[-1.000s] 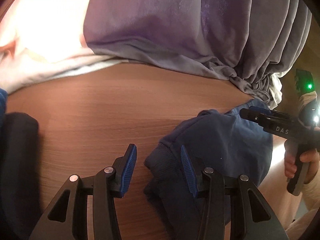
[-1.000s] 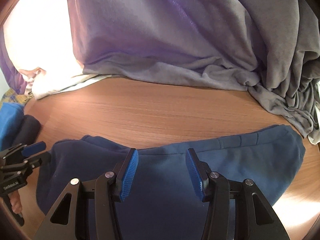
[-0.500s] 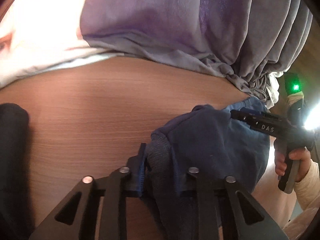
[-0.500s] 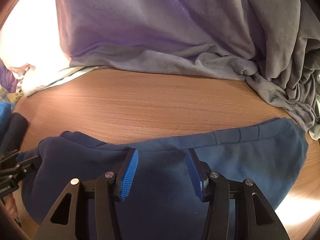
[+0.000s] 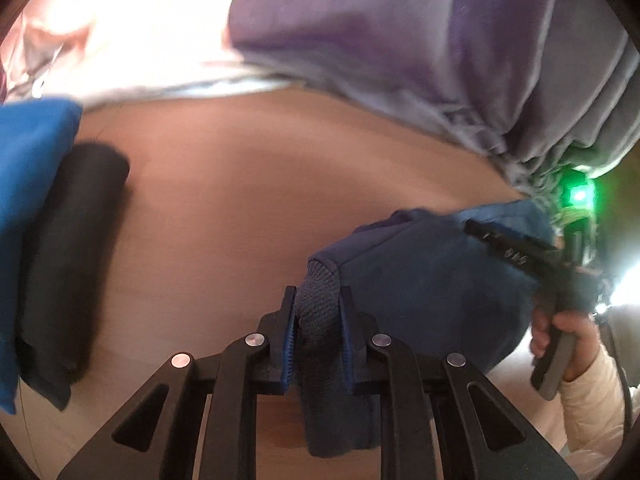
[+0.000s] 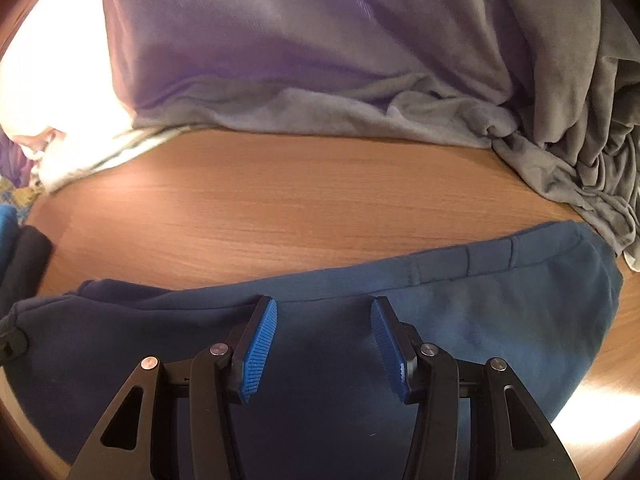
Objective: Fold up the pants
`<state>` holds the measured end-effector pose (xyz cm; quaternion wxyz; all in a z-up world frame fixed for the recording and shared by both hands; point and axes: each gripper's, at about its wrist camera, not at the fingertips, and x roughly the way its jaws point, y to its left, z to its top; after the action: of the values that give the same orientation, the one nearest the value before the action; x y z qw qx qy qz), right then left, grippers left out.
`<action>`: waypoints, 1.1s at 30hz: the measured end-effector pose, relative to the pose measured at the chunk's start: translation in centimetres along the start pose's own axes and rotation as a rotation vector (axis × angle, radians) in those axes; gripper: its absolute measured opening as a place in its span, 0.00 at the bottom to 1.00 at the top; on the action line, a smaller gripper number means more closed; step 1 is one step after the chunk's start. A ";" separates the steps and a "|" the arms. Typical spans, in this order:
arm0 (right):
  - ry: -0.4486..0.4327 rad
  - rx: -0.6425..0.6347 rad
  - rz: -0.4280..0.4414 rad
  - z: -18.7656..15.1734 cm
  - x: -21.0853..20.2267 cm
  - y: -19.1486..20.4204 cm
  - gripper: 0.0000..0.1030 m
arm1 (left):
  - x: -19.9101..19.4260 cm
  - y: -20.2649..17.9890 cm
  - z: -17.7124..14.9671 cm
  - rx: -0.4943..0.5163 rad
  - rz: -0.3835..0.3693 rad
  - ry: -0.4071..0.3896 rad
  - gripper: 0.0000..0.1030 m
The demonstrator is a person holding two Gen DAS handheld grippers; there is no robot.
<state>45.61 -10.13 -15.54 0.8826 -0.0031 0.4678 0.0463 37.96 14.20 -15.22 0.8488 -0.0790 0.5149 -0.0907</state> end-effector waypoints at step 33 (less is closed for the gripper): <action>-0.182 0.010 0.055 -0.9 -10.4 -1.7 0.57 | -8.1 -4.2 -2.1 0.113 0.191 -0.207 0.53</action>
<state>39.20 -12.73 -7.53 0.9199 0.0182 0.3857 0.0682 32.12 11.98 -8.30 0.9051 0.0095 0.4239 -0.0300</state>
